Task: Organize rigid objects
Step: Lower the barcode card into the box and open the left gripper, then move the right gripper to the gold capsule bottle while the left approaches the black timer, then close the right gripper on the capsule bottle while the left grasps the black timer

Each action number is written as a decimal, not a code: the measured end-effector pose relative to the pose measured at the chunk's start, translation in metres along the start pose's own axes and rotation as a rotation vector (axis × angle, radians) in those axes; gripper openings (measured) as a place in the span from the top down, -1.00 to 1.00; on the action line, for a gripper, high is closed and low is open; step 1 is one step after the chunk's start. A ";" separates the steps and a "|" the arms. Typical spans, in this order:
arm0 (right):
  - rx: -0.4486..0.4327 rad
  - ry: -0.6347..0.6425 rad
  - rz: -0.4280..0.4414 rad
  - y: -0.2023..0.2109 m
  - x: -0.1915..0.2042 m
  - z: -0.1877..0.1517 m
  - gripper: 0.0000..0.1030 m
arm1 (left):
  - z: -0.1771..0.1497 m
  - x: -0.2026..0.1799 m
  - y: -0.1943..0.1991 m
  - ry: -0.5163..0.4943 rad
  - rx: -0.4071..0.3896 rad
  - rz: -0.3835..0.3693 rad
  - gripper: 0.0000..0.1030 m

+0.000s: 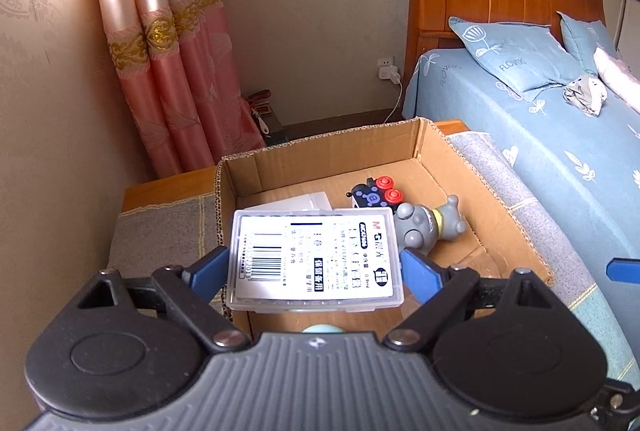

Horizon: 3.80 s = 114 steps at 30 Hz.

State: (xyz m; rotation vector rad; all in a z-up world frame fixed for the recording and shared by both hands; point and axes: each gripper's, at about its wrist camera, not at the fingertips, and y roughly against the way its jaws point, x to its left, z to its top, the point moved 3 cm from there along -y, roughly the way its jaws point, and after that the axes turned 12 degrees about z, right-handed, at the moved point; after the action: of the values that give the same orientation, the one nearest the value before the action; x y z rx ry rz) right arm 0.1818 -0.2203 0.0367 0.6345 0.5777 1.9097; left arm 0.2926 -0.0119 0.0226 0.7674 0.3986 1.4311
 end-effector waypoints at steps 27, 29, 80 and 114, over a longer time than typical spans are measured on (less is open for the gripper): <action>0.033 -0.033 0.016 -0.003 0.007 -0.025 -1.00 | -0.065 0.025 0.042 0.072 0.025 0.065 -0.95; 0.036 -0.034 0.019 -0.003 0.009 -0.027 -1.00 | -0.074 0.026 0.047 0.082 0.027 0.063 -0.95; 0.209 -0.004 -0.047 -0.102 0.085 -0.057 -1.00 | -0.202 0.080 0.021 0.232 0.209 0.052 -0.94; 0.157 -0.014 -0.067 -0.077 0.022 -0.089 -1.00 | -0.165 0.056 -0.014 0.212 0.121 0.041 -0.51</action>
State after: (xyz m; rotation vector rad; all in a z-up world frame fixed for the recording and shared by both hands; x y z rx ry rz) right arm 0.1673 -0.1810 -0.0752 0.7191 0.7369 1.8081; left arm 0.1997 0.0817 -0.0924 0.7261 0.6402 1.5432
